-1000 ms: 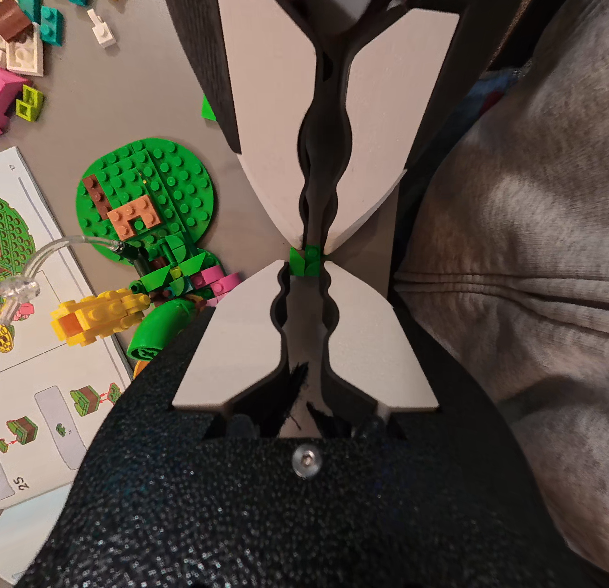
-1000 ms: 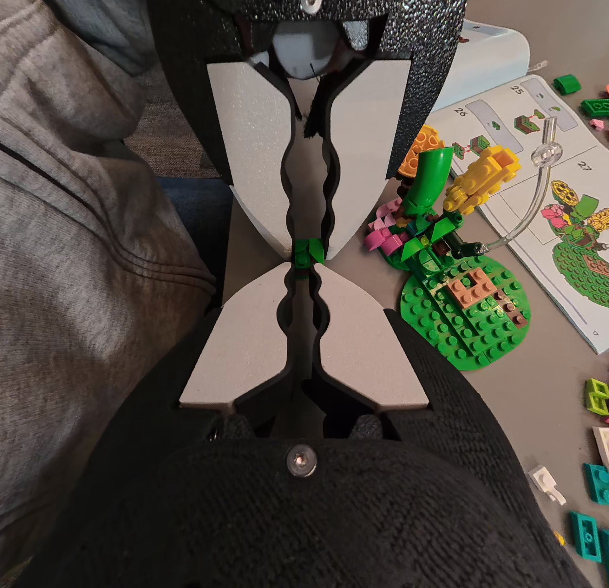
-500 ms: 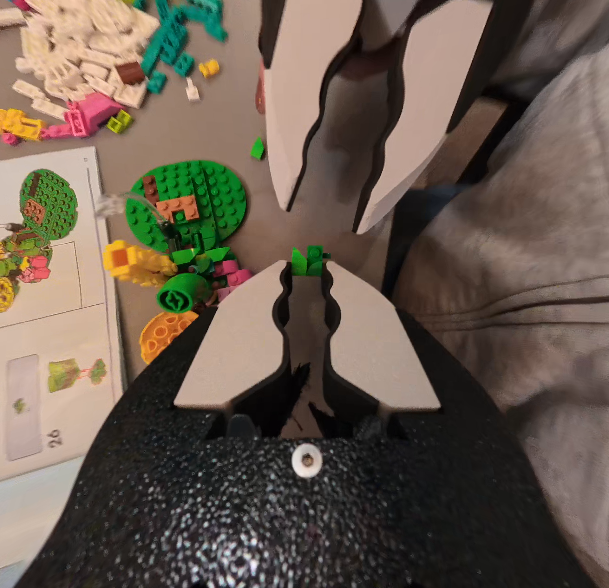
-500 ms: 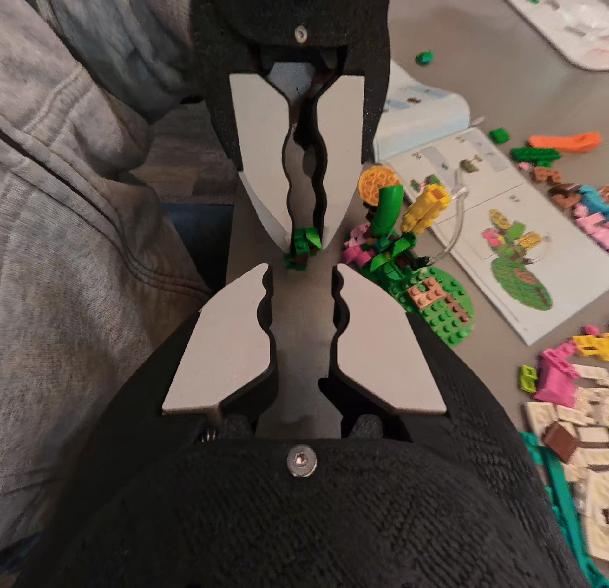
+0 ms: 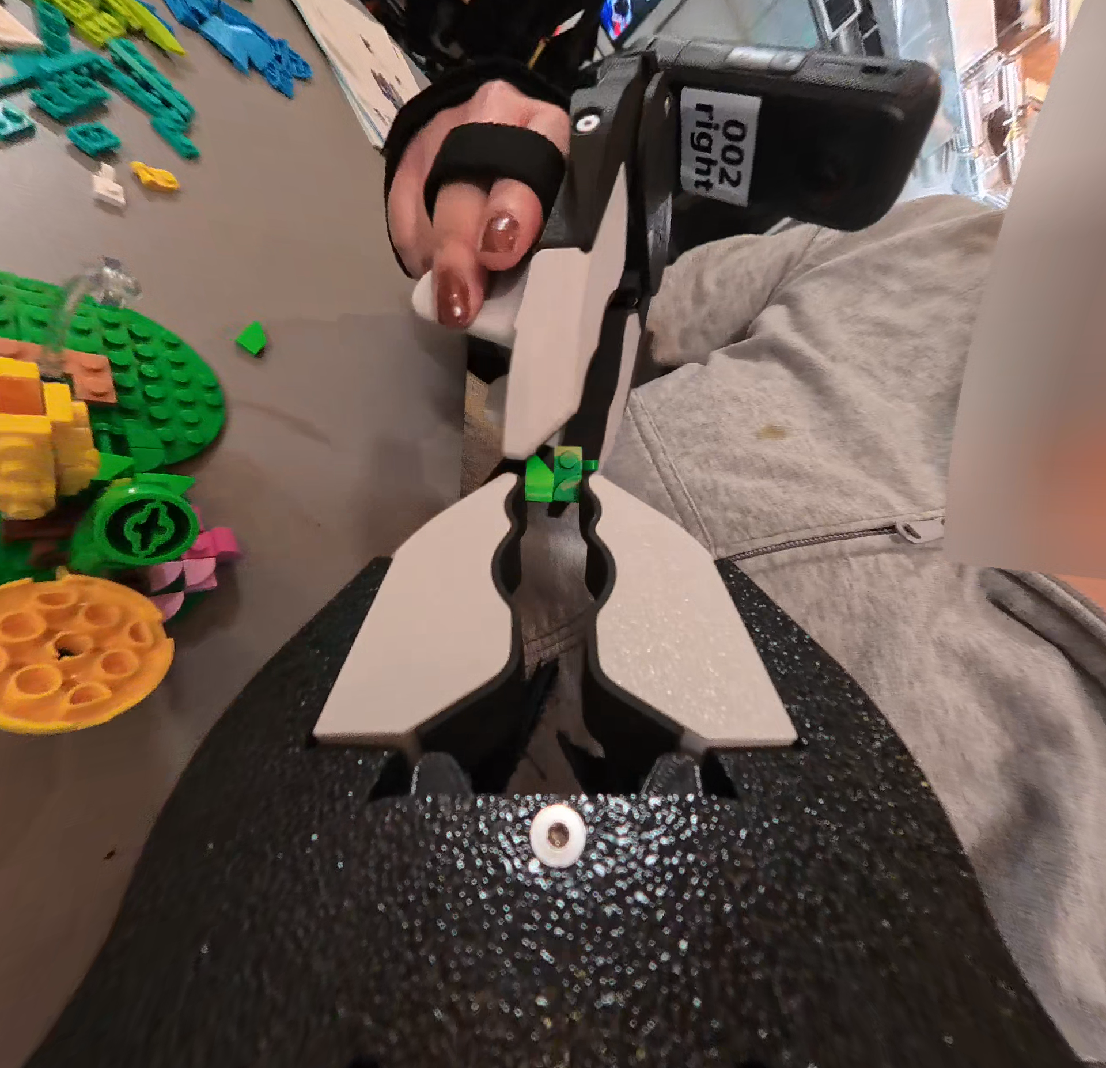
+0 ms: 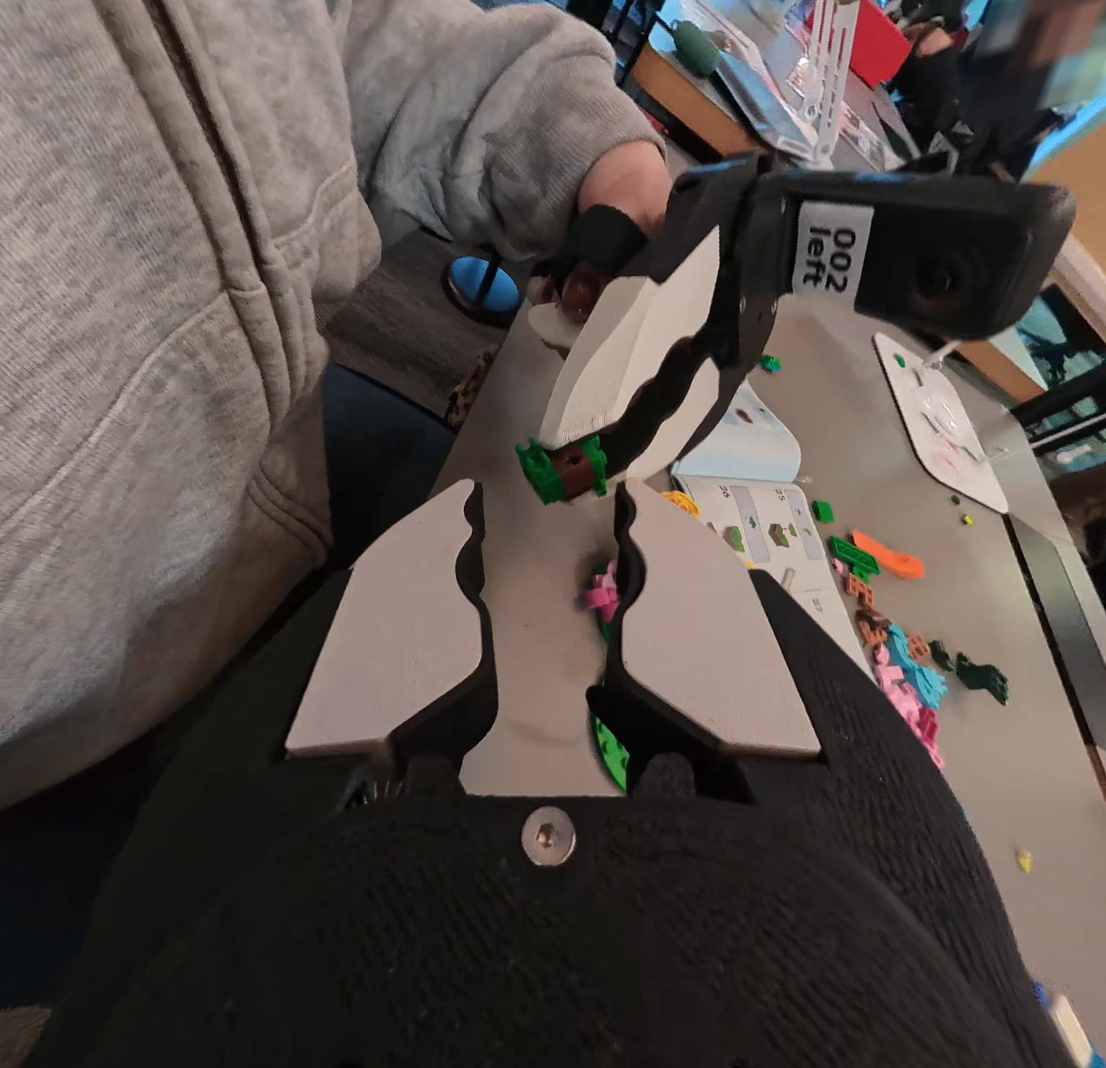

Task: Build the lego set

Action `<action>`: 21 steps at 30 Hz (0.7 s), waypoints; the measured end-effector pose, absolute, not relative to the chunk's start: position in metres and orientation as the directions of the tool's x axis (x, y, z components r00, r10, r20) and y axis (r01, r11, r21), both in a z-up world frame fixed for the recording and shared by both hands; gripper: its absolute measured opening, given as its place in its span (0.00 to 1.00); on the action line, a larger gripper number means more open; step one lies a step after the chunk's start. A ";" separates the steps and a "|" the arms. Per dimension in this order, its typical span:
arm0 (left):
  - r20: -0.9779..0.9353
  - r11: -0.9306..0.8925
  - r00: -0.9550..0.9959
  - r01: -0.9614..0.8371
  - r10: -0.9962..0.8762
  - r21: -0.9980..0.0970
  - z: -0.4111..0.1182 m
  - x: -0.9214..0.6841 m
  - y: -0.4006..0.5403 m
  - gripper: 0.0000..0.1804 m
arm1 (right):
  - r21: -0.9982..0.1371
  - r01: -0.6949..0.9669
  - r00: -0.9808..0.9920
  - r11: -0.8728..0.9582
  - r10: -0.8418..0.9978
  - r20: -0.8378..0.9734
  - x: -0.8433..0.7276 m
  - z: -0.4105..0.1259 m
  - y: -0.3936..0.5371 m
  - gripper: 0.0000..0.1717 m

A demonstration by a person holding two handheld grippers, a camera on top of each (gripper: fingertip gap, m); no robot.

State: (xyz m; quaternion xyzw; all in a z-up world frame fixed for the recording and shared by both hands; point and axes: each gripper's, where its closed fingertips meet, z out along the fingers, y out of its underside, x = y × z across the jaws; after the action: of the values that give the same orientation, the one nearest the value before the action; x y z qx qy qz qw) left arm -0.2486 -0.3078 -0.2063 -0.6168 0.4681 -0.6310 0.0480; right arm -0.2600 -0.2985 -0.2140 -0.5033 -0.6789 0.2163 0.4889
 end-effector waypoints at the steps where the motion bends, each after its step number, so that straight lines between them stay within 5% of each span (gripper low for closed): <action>1: 0.737 -0.554 -0.234 -0.528 -0.634 -0.643 -0.209 -0.248 -0.309 0.09 | -0.791 0.458 -0.017 0.405 0.894 0.447 -0.261 -0.213 -0.300 0.22; 4: 0.750 -0.554 -0.248 -0.542 -0.613 -0.632 -0.210 -0.246 -0.313 0.09 | -0.791 0.438 -0.018 0.426 0.884 0.466 -0.262 -0.210 -0.303 0.15; 21: 0.793 -0.608 -0.327 -0.514 -0.514 -0.605 -0.208 -0.245 -0.317 0.09 | -0.776 0.445 -0.035 0.447 0.874 0.484 -0.260 -0.211 -0.309 0.13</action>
State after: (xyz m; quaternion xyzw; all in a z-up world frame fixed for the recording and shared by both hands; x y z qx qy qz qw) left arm -0.2447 -0.3174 -0.2080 -0.5801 0.4427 -0.6837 -0.0001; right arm -0.2603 -0.3089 -0.2114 -0.4803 -0.6869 0.2137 0.5018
